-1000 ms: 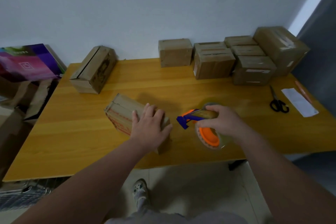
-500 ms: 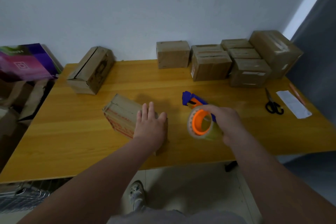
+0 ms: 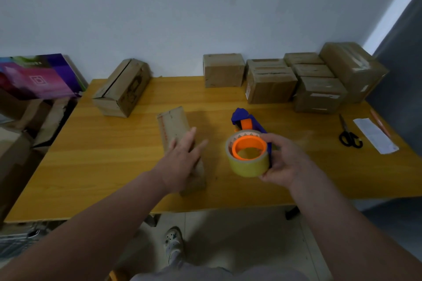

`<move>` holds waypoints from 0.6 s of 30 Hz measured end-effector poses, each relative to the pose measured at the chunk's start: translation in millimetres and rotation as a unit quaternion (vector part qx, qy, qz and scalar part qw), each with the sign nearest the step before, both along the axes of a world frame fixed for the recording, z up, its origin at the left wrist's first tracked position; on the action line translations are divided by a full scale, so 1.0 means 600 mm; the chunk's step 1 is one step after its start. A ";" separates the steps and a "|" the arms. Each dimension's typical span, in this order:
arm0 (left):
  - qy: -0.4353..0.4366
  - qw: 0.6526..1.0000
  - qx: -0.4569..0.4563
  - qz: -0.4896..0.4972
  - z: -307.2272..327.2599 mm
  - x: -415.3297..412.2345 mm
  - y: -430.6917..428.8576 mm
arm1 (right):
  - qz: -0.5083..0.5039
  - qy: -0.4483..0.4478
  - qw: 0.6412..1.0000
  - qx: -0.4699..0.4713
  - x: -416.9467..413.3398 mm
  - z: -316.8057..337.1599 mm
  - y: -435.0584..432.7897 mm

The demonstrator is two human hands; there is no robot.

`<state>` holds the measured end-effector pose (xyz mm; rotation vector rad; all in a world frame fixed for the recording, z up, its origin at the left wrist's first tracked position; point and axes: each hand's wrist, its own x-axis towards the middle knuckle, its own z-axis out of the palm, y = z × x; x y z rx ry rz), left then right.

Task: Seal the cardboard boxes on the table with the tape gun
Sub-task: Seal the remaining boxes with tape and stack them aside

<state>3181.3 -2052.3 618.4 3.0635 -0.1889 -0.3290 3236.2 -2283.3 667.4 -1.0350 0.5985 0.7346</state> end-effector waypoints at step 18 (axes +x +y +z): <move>0.010 1.000 -0.023 -0.008 0.005 0.027 0.032 | 0.177 -0.179 0.955 -0.154 0.004 0.010 0.015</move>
